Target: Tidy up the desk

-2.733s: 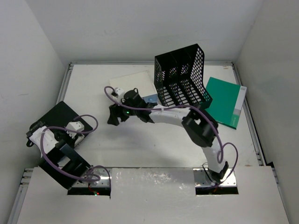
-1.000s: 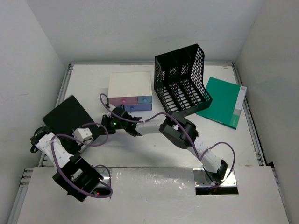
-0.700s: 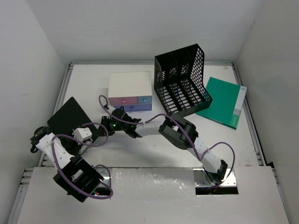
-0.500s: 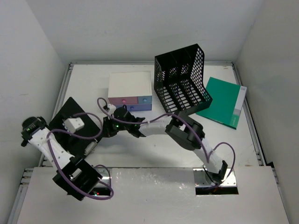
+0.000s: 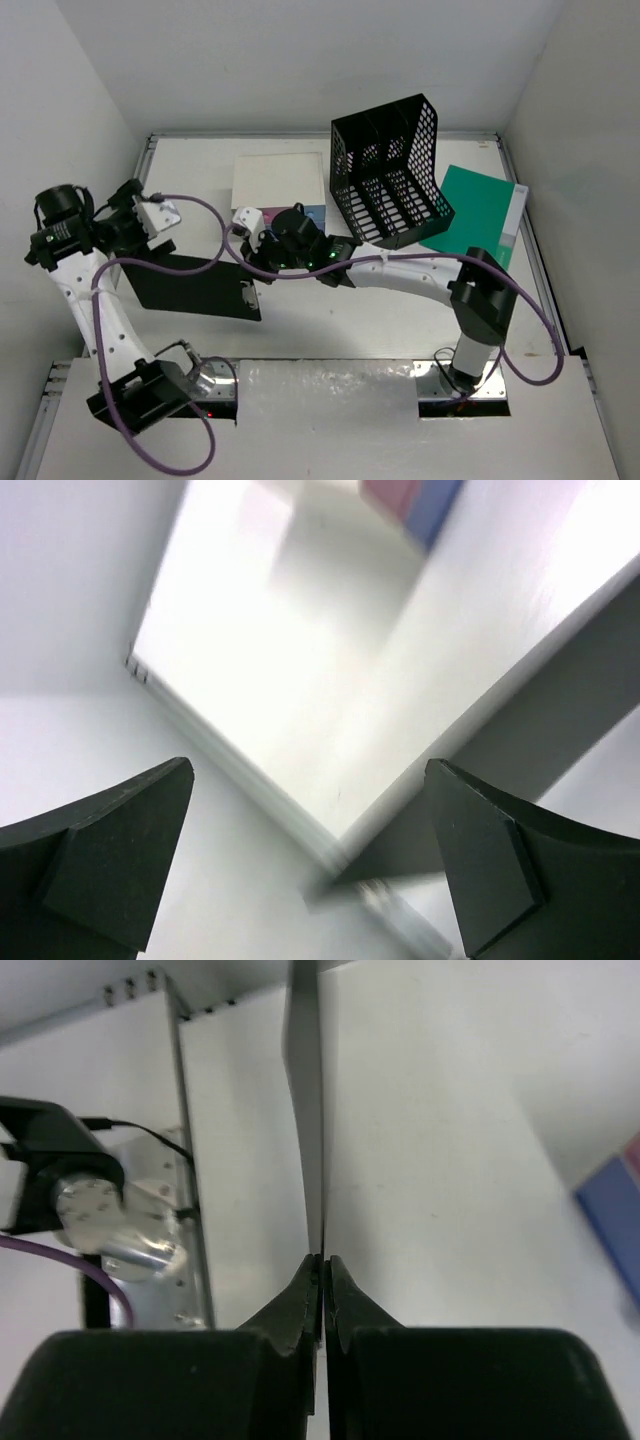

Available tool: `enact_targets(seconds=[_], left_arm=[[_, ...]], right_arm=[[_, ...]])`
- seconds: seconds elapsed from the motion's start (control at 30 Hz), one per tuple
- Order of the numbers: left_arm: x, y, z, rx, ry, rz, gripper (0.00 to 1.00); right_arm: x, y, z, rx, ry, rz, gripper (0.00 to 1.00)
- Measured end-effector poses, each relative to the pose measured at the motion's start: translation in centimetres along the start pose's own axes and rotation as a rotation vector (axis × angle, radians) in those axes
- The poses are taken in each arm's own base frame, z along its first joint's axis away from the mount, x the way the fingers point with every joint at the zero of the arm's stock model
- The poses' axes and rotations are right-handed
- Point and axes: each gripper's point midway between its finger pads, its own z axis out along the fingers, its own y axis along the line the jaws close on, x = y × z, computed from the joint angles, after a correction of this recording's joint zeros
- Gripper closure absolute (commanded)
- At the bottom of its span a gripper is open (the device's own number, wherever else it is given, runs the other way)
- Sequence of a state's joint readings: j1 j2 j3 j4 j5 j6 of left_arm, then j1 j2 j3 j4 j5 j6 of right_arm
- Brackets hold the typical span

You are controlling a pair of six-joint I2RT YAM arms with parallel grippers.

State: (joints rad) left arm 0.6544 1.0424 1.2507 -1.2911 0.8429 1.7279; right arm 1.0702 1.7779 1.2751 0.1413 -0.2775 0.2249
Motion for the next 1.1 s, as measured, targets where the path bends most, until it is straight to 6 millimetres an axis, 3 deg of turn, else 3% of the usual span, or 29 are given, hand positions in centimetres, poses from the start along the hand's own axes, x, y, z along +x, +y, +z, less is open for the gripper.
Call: enact_targets(seconds=[0.1,0.2,0.3,0.7,0.97,1.1], left_arm=[[-4.0,1.3,1.2,0.024,-0.070,-0.021,0.01],[-9.2,2.4,4.5,0.087,-0.126,-0.027,0.02],[-12.1,1.9,7.8,0.162,-0.151,-0.072,0.02],[-12.7,-0.2,7.7,0.312,-0.097,-0.073,0.01],[-13.1,-3.2,8.8,0.442,-0.088,0.012,0.01],[-12.1,-6.1,9.4,0.522,-0.076,0.060,0.01]], right_arm=[[0.7,-0.7,-1.4,0.047,0.035,-0.045,1.00],[1.7,-1.4,-3.3,0.108,0.067,-0.076,1.00],[1.8,-1.9,-4.9,0.150,0.090,-0.099,1.00],[3.1,-5.0,-7.8,0.193,0.187,-0.190,1.00],[2.2,-4.7,-9.4,0.152,0.187,-0.289,1.00],[2.5,-4.7,-9.6,0.151,0.197,-0.313,1.00]])
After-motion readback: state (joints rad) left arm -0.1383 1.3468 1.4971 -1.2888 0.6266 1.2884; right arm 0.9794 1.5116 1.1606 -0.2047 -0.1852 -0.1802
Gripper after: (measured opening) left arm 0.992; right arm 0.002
